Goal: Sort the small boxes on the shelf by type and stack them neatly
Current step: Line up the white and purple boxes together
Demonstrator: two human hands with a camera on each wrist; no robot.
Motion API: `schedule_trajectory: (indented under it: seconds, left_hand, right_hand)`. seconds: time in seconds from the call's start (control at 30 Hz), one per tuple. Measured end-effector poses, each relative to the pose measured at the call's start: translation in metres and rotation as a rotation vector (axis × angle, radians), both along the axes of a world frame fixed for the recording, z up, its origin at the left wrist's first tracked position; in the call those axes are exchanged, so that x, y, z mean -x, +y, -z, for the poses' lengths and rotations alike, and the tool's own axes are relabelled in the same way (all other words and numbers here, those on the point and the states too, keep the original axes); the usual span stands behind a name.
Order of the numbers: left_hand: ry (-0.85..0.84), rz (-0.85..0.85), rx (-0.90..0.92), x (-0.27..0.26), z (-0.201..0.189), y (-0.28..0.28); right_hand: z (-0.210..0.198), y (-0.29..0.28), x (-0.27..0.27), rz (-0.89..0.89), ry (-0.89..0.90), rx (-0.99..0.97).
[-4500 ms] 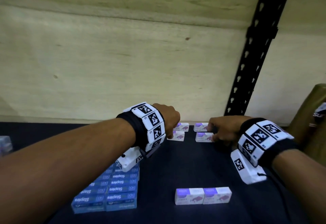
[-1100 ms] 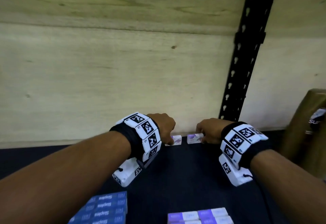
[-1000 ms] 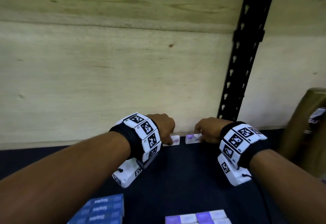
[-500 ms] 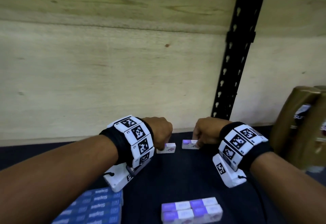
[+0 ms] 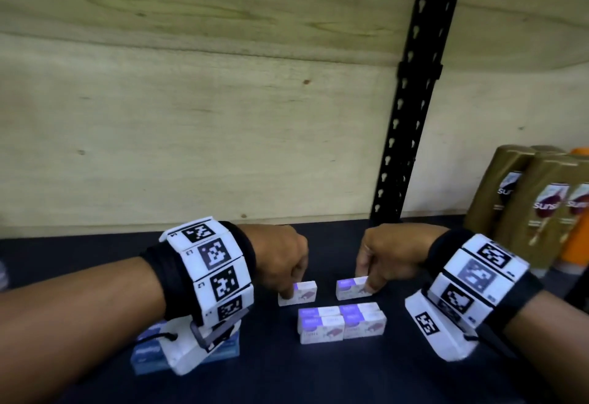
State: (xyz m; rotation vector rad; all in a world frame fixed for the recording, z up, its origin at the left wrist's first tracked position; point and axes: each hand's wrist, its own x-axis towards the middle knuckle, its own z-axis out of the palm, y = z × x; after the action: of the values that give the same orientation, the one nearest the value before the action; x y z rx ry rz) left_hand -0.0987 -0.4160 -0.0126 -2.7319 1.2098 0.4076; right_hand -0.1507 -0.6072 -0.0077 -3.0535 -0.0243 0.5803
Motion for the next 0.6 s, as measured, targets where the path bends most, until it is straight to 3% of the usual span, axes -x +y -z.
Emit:
schedule_trajectory:
  seconds: [0.6]
  left_hand:
    - [0.152, -0.025, -0.03, 0.037, -0.004, 0.028]
  right_hand:
    - [-0.003, 0.002, 0.048, 0.038, 0.112, -0.07]
